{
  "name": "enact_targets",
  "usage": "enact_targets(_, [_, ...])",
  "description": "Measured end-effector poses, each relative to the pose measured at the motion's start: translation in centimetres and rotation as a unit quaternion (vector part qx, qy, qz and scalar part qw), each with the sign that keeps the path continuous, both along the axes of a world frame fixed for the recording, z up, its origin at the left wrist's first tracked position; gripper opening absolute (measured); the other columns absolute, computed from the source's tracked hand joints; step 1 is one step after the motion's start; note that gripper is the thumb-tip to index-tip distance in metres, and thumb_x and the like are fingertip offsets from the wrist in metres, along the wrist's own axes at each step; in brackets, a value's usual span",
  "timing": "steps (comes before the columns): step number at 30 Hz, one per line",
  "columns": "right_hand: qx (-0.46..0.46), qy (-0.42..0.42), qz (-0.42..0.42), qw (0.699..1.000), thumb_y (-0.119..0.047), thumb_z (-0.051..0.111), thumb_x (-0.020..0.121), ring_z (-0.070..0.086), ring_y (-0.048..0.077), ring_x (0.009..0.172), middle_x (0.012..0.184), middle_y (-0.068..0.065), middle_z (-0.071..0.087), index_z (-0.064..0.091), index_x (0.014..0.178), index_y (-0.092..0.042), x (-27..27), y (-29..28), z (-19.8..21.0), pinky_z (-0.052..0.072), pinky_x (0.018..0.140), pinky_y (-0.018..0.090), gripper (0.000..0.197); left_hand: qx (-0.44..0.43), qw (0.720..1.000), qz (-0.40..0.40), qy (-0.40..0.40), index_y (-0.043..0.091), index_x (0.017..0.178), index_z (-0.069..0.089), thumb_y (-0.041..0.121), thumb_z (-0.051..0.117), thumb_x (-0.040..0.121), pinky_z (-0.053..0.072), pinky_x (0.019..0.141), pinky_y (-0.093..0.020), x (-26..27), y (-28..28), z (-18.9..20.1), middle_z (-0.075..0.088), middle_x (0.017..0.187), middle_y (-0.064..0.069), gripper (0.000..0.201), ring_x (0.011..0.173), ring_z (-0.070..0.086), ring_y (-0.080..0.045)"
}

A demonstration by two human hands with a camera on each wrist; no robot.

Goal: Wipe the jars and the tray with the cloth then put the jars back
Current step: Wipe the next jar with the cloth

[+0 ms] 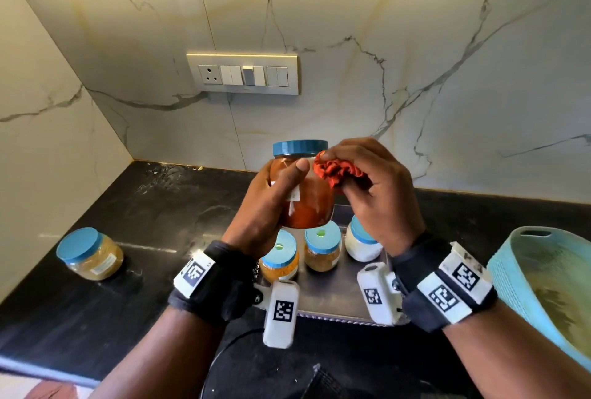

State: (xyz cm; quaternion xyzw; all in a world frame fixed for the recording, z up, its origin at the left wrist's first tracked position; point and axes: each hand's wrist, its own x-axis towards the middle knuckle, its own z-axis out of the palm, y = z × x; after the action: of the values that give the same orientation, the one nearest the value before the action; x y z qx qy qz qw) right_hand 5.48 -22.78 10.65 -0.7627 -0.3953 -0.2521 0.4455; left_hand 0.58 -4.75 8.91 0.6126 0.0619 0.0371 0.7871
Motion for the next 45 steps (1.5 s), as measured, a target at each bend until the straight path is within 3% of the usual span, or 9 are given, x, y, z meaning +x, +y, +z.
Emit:
enact_targets(6, [-0.099,-0.083,0.004,0.992,0.005,0.074,0.083,0.062,0.022,0.105,0.114,0.009,0.064,0.076,0.109,-0.012,-4.4,-0.3,-3.1,0.048,0.096,0.021,0.031,-0.059,0.998,0.033,-0.02,0.009,0.135,0.06,0.05,0.073,0.082,0.054,0.101,-0.06,0.4,0.5,-0.1,0.063,0.134,-0.03,0.068,0.126,0.061,-0.048])
enact_targets(14, [0.055,0.057,0.007,0.997,0.012,0.07,0.08,0.063,0.024,0.11,0.111,0.011,0.065,0.072,0.111,-0.005,0.6,0.4,-0.9,0.054,0.095,0.038,0.036,-0.071,0.997,-0.003,-0.035,0.011,0.141,0.056,0.048,0.068,0.089,0.05,0.102,-0.069,0.6,-0.4,-0.6,0.063,0.138,-0.025,0.065,0.131,0.059,-0.046])
enact_targets(18, [0.004,0.008,0.008,1.0,0.015,0.069,0.077,0.062,0.021,0.106,0.109,0.01,0.063,0.075,0.107,-0.007,-1.8,0.4,-1.7,0.053,0.093,0.031,0.038,-0.088,0.995,0.006,-0.044,0.007,0.141,0.054,0.048,0.067,0.09,0.055,0.095,-0.063,0.8,0.7,0.0,0.056,0.14,-0.035,0.067,0.128,0.058,-0.053])
enact_targets(22, [-0.043,-0.027,0.015,0.999,0.005,0.063,0.082,0.06,0.017,0.107,0.111,0.009,0.062,0.075,0.11,-0.009,-2.9,0.5,-2.3,0.051,0.094,0.022,0.033,-0.089,0.995,0.004,-0.048,0.005,0.144,0.05,0.049,0.067,0.09,0.055,0.096,-0.059,0.8,1.1,-0.3,0.054,0.141,-0.036,0.072,0.124,0.062,-0.047])
enact_targets(29, [0.024,0.021,-0.009,0.999,-0.001,0.067,0.086,0.063,0.021,0.11,0.114,0.011,0.065,0.071,0.115,-0.008,1.1,1.3,0.2,0.055,0.095,0.032,0.03,-0.079,0.996,-0.006,-0.048,0.01,0.143,0.054,0.049,0.069,0.087,0.055,0.096,-0.065,0.8,0.7,-0.3,0.06,0.14,-0.028,0.069,0.13,0.059,-0.048])
enact_targets(32, [-0.006,0.005,0.013,1.0,0.016,0.068,0.077,0.061,0.019,0.107,0.11,0.009,0.062,0.074,0.108,-0.008,-0.8,1.1,-0.9,0.052,0.094,0.026,0.04,-0.104,0.993,0.004,-0.051,0.007,0.145,0.05,0.049,0.069,0.089,0.058,0.089,-0.058,0.9,1.1,-0.3,0.055,0.143,-0.032,0.073,0.127,0.06,-0.047])
enact_targets(35, [-0.04,-0.014,0.015,0.999,0.014,0.069,0.078,0.059,0.015,0.11,0.112,0.007,0.061,0.075,0.108,-0.01,-3.0,0.7,-2.2,0.053,0.093,0.028,0.039,-0.108,0.993,0.013,-0.048,0.009,0.147,0.047,0.055,0.077,0.085,0.056,0.09,-0.053,0.7,1.2,-0.7,0.05,0.145,-0.035,0.084,0.128,0.059,-0.049])
enact_targets(40, [0.029,0.021,-0.001,0.999,0.013,0.069,0.078,0.063,0.022,0.105,0.108,0.01,0.064,0.074,0.107,-0.008,-0.9,0.9,-1.2,0.054,0.092,0.032,0.036,-0.11,0.993,-0.019,-0.049,0.008,0.148,0.046,0.05,0.076,0.086,0.056,0.091,-0.063,0.5,0.6,-0.7,0.054,0.144,-0.032,0.081,0.13,0.057,-0.052])
enact_targets(45, [0.104,0.088,0.022,0.99,0.009,0.067,0.081,0.064,0.019,0.112,0.114,0.008,0.067,0.07,0.111,-0.008,0.7,1.9,0.0,0.055,0.096,0.043,0.035,-0.129,0.99,-0.045,-0.033,0.015,0.141,0.055,0.046,0.053,0.096,0.062,0.083,-0.048,0.4,0.5,0.5,0.069,0.129,-0.022,0.055,0.107,0.071,-0.033])
